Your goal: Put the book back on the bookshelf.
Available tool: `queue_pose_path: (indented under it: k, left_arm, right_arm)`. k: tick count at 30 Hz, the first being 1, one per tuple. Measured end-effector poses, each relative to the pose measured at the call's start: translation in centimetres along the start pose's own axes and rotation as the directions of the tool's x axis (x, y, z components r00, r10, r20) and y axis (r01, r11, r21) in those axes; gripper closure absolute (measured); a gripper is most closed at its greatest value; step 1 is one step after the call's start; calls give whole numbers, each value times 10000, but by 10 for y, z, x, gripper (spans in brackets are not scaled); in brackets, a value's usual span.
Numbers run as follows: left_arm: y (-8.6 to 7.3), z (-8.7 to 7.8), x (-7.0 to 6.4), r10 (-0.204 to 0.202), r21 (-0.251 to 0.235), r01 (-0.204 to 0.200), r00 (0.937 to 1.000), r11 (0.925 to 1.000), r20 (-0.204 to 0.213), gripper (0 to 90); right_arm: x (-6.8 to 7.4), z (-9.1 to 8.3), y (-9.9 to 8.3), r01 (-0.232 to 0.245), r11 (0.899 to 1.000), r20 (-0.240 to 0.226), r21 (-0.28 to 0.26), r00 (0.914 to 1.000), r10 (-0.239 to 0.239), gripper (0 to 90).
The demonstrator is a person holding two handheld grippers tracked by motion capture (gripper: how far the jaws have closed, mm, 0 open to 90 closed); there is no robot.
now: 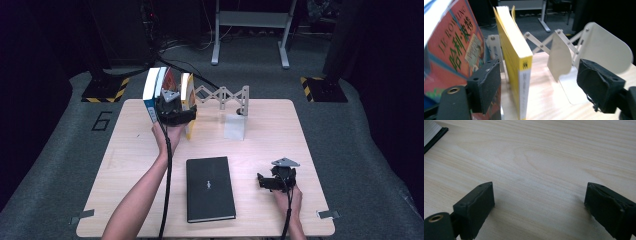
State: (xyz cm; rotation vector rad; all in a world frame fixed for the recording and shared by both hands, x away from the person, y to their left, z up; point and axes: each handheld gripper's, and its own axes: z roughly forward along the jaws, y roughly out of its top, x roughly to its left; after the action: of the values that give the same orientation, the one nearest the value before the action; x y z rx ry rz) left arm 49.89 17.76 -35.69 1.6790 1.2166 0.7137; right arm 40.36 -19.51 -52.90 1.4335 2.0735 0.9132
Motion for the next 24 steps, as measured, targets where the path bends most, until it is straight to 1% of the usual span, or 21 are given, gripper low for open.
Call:
queue_pose_path:
  k: [2,4,6,9,11,14,16,18,20,22,23,24]
  left_arm:
    - [-5,-5,1,142,99,-143,9998,9998,117,159]
    - [-10,-9,4,194,229,-201,9994,9995,279,154]
    - [-15,-14,5,237,300,-246,9992,9992,328,152]
    - [-24,-19,8,302,509,-328,9982,9982,511,141]
    - [-32,-23,9,336,609,-370,9979,9975,559,103]
    - [-45,-27,12,343,800,-397,9970,9960,689,92]
    - [-57,-31,15,322,977,-390,9970,9945,700,79]
    - [-66,-32,18,289,1208,-375,9969,9920,727,55]
    - [-77,-34,21,261,1523,-375,9967,9876,763,45]
    - [-91,-36,24,252,1681,-367,9972,9851,704,38]
    - [-101,-37,28,216,1881,-349,9972,9815,720,30]
    - [-101,-37,28,216,1881,-349,9972,9815,720,24]
  right_arm:
    - [0,0,0,0,10000,-6,4,10000,0,81]
    - [0,0,0,-4,10000,-18,1,10000,4,81]
    - [0,0,0,-5,10000,-20,-1,10000,5,82]
    - [0,0,0,-7,10000,-20,0,10000,7,82]
    - [0,0,0,-15,10000,-22,-1,10000,15,83]
    - [0,0,0,-16,10000,-23,1,10000,16,83]
    - [0,0,0,-15,10000,-23,-1,10000,15,83]
    - [0,0,0,-20,10000,-30,1,10000,20,83]
    - [0,0,0,-20,10000,-29,-2,10000,20,84]
    - [0,0,0,-24,10000,-27,15,10000,24,84]
    - [0,0,0,-26,10000,-25,18,10000,26,84]
    - [0,0,0,-26,10000,-25,18,10000,26,84]
